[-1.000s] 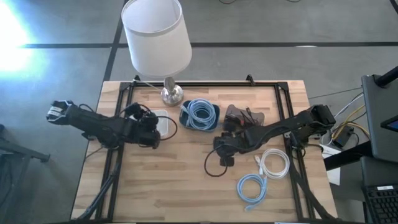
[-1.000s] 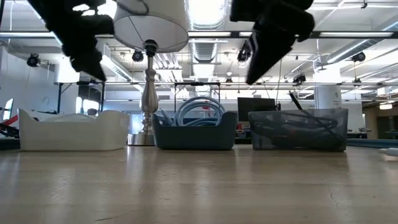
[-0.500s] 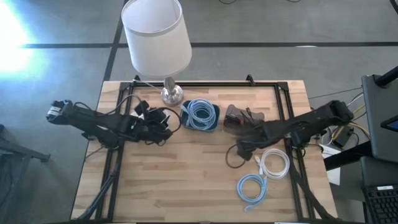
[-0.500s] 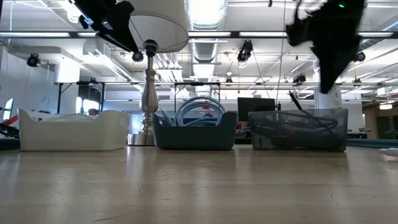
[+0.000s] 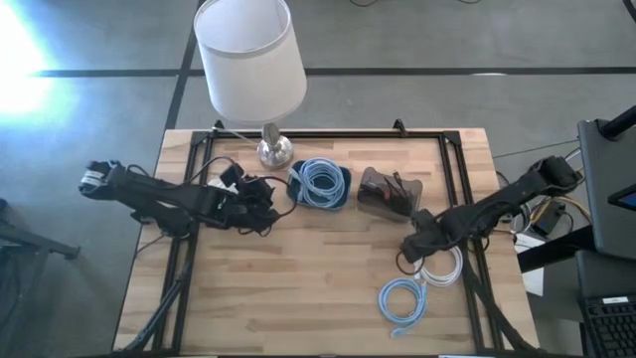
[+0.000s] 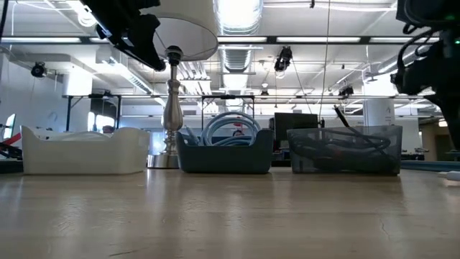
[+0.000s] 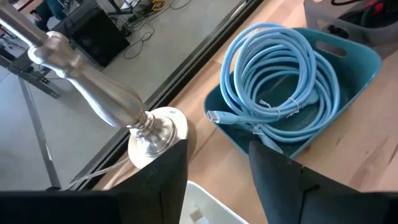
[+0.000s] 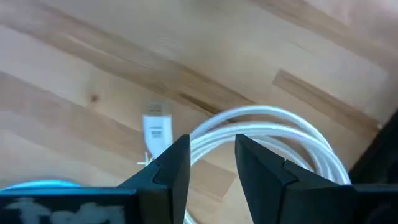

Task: Pick & Place USB Port
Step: Put the white charger cable into the white bin

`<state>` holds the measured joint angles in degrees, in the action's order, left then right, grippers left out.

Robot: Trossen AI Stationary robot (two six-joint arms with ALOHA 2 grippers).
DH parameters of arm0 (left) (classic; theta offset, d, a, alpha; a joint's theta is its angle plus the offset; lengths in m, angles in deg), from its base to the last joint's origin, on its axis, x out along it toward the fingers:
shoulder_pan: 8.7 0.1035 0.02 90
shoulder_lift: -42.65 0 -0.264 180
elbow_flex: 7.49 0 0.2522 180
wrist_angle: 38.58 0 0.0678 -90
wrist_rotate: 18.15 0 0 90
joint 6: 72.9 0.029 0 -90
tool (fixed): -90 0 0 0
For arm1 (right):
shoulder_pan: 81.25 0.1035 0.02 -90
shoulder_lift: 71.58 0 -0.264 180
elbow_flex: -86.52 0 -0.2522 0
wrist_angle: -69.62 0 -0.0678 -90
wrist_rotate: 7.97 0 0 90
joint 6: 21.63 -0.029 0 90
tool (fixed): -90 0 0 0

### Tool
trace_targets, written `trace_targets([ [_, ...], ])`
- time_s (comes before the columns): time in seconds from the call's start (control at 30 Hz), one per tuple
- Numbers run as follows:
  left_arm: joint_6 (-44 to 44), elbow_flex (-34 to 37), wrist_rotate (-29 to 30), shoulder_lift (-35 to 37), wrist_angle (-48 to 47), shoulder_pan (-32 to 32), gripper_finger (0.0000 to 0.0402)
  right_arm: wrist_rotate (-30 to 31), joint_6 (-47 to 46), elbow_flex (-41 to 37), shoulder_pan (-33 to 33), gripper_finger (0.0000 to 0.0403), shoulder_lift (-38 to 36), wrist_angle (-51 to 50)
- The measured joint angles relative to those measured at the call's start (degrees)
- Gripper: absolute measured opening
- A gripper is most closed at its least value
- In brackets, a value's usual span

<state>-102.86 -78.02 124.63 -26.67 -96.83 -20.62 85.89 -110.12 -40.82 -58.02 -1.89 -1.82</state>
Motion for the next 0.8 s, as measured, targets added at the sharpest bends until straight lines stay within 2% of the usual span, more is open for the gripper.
trace_targets([
  [0.3, 0.00, 0.02, 0.20, -0.72, 0.49, 0.00, 0.0174, -3.02, -8.57, -2.52, 2.27, 0.0139, 0.24, 2.98],
  [0.53, -0.01, 0.24, 0.19, -0.72, 0.50, 0.00, 0.0174, -2.23, -19.39, -4.99, 3.28, 0.0145, 0.55, 5.72],
  [0.63, 0.00, 0.42, 0.22, -0.72, 0.56, 0.00, 0.0174, 1.42, -25.59, -8.20, 3.29, 0.0146, 0.54, 12.46],
  [0.8, -0.01, 0.83, 0.22, -0.72, 0.54, 0.02, 0.0174, 7.30, -26.62, -13.44, 3.34, 0.0146, 0.21, 22.82],
])
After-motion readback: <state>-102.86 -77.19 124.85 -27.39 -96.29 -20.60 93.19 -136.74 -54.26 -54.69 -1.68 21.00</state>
